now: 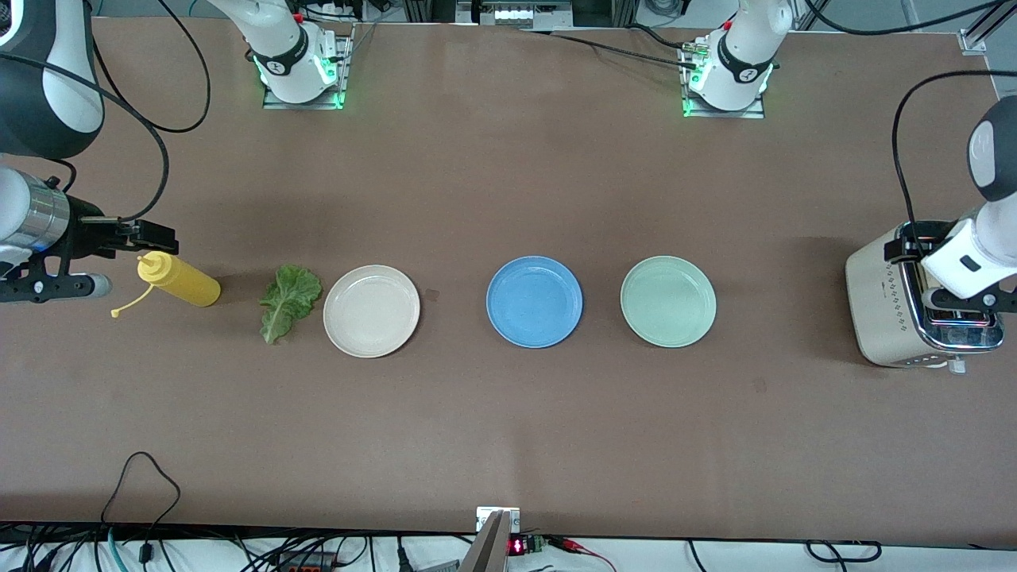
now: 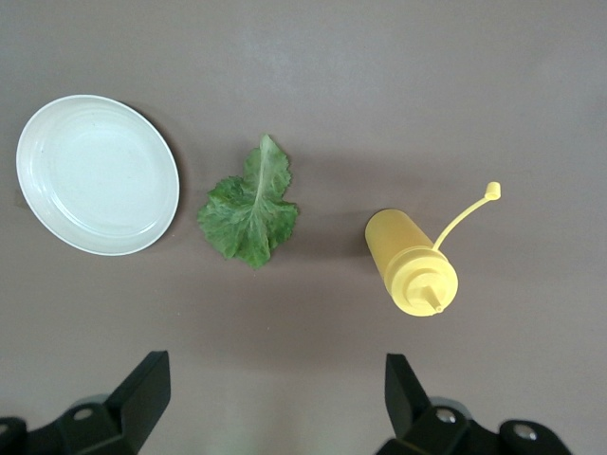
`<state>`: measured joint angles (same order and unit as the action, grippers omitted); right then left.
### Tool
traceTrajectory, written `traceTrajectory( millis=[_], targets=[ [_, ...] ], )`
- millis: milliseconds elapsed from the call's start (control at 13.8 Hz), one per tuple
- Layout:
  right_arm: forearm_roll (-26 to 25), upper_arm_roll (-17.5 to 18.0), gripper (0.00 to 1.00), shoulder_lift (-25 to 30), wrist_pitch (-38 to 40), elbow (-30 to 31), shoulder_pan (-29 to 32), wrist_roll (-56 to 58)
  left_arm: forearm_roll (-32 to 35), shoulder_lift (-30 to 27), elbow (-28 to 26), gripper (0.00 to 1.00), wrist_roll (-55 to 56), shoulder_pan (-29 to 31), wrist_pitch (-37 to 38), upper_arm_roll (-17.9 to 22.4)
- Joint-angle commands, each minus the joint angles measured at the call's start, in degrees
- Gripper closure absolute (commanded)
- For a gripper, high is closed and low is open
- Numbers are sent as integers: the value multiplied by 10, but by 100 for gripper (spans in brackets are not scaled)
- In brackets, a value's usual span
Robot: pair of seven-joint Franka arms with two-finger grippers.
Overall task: Make sandwich in blue plate with both arms
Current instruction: 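Move the left gripper toward the toaster above the bread slices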
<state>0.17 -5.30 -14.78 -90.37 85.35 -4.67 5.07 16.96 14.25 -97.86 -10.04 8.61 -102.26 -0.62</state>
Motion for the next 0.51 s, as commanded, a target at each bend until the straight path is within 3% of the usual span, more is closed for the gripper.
traceTrajectory(
  millis=[0,145,434],
  targets=[
    [1,0,0,2,11,0,-3,-1,14,-1,-27,17,-31,20,-42,-2],
    [1,0,0,1,18,0,-3,-2,49,3,-45,33,-31,29,-66,-3],
    [4,0,0,-5,19,0,-4,-1,52,16,-51,40,-31,42,-72,-2]
  ],
)
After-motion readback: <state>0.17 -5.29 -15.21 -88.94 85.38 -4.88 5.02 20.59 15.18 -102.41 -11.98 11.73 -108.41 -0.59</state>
